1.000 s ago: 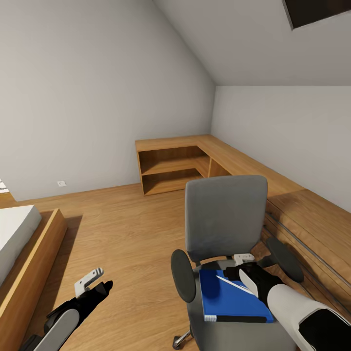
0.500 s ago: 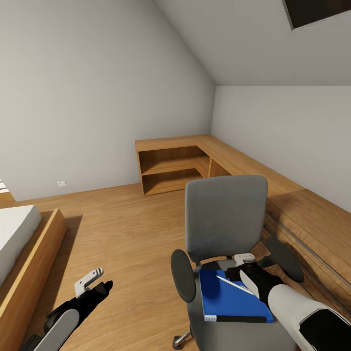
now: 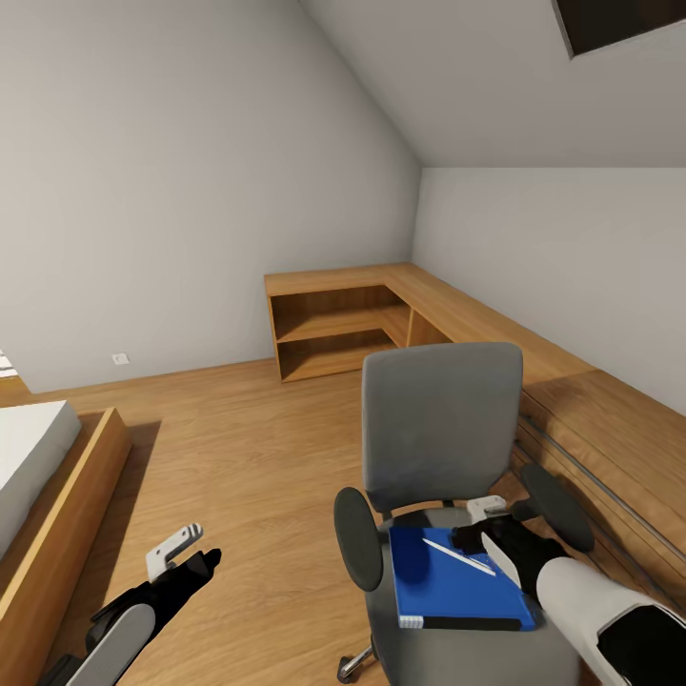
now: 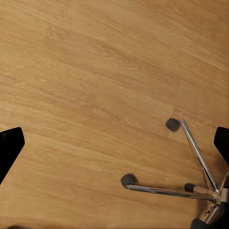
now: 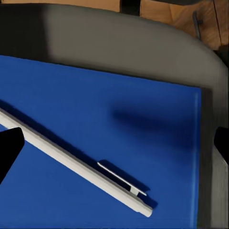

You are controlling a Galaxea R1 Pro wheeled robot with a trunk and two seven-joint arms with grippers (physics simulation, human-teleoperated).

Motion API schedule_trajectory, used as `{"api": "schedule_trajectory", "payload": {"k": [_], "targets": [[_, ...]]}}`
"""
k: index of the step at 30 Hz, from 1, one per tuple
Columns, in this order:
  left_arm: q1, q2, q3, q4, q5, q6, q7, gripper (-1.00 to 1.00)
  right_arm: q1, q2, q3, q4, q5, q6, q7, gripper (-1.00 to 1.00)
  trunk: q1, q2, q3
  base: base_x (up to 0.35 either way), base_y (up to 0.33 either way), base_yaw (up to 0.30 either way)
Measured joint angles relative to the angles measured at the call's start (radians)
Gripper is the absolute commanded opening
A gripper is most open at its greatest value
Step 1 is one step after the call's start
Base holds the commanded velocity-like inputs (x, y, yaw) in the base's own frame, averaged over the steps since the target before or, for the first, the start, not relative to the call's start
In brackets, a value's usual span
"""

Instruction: In the bedroom, organize the workspace by keeping the computer under the desk, ensuring the monitor is on the desk, placing the keyboard on the desk next to the monitor, placing the mouse on the desk next to the keyboard, moving the folder from the swivel chair onto the desk next to the mouse, stacking the notebook on top of the folder with the pen on top of the notebook, and positioning the swivel chair next to the desk.

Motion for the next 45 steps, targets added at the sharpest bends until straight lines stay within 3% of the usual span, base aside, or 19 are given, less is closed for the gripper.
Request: {"api": "schedule_trajectory", "payload": {"k": [1,2,3,9,17,26,29,34,45], "targets": [[0.000,0.000,0.000,0.000,0.000,0.000,0.000,1.00,0.000,-0.003,0.000,0.000,0.005,0.000,0.005,1.00,0.000,0.000,0.000,0.000,0.000,0.000],[0.000,0.000,0.000,0.000,0.000,0.000,0.000,1.00,0.001,-0.006,0.003,0.000,0.251,-0.001,0.238,1.00,0.000,0.000,0.000,0.000,0.000,0.000],[0.000,0.000,0.000,0.000,0.001,0.000,0.000,1.00,0.001,-0.011,0.003,0.000,0.273,-0.001,0.278,1.00,0.000,0.000,0.000,0.000,0.000,0.000],[0.000,0.000,0.000,0.004,0.001,-0.001,0.000,1.00,0.001,-0.032,0.005,-0.001,0.311,-0.001,0.374,1.00,0.000,0.000,0.000,0.000,0.000,0.000],[0.000,0.000,-0.001,0.005,0.001,-0.001,0.000,1.00,0.001,-0.051,0.010,-0.001,0.353,-0.001,0.570,1.00,0.000,0.000,0.000,0.000,0.000,0.000],[0.000,0.000,-0.001,0.006,0.001,0.000,0.000,1.00,0.001,-0.054,0.020,0.001,0.480,0.000,0.748,1.00,0.000,0.000,0.000,0.000,0.000,0.000],[0.000,0.000,-0.001,0.008,0.001,0.000,0.000,1.00,0.001,-0.054,0.021,0.000,0.501,0.000,0.807,1.00,0.000,0.000,0.000,0.000,0.000,0.000],[0.000,-0.001,-0.001,0.011,0.001,0.000,0.000,1.00,0.001,-0.058,0.019,-0.001,0.514,-0.002,0.846,1.00,0.000,0.000,0.000,0.000,0.000,0.000],[0.000,-0.002,-0.004,0.012,0.000,-0.001,-0.001,1.00,0.001,-0.063,0.019,-0.002,0.517,-0.022,0.850,1.00,0.000,0.000,0.000,0.000,0.000,0.000]]}}
